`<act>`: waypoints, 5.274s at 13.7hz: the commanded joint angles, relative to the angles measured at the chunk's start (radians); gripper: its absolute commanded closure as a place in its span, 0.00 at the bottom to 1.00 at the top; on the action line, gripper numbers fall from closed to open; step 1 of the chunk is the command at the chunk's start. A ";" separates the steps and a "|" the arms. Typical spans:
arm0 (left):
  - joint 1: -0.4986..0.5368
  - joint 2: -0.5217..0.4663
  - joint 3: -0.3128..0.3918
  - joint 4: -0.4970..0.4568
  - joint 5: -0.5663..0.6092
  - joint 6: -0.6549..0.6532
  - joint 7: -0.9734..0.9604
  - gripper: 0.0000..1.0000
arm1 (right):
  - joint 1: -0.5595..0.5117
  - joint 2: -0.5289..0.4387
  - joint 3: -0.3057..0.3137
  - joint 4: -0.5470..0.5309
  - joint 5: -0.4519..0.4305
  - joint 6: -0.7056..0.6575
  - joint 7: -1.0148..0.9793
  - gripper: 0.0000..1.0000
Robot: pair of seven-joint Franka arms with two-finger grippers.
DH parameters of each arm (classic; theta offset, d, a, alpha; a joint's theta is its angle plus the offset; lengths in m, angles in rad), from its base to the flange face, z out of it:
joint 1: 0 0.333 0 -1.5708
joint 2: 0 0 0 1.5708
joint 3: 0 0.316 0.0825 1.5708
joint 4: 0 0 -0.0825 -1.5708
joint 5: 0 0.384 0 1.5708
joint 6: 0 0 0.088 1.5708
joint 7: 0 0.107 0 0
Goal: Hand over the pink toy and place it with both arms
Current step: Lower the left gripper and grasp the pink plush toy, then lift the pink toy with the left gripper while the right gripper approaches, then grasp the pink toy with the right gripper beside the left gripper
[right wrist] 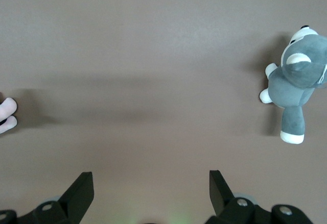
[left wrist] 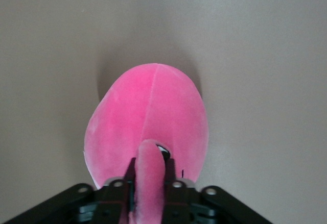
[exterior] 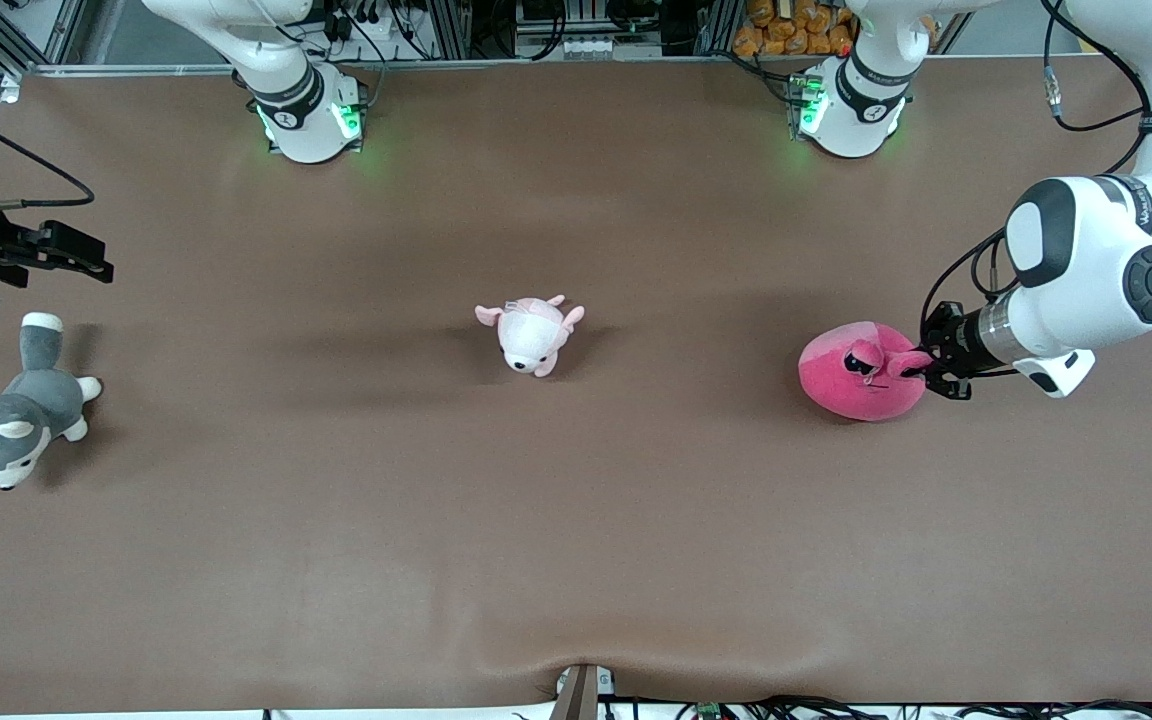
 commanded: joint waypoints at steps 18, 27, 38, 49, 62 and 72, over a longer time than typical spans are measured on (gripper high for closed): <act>-0.050 0.000 -0.369 0.461 -0.139 -0.358 -0.396 1.00 | 0.009 0.001 0.005 0.008 0.074 0.022 0.048 0.00; -0.198 0.034 -0.431 0.599 -0.165 -0.343 -0.803 1.00 | 0.176 0.157 0.006 0.036 0.355 0.023 0.492 0.00; -0.350 0.123 -0.431 0.663 -0.248 -0.216 -1.001 1.00 | 0.238 0.324 0.010 0.053 0.869 0.077 0.694 0.00; -0.375 0.173 -0.431 0.658 -0.297 -0.131 -1.005 1.00 | 0.239 0.321 0.006 -0.077 1.136 -0.204 0.784 0.00; -0.363 0.167 -0.431 0.660 -0.297 -0.131 -0.993 1.00 | 0.321 0.321 0.006 -0.070 1.245 -0.096 0.848 1.00; -0.275 0.132 -0.424 0.662 -0.322 -0.228 -0.958 0.00 | 0.266 0.324 0.000 -0.050 1.225 -0.109 0.830 1.00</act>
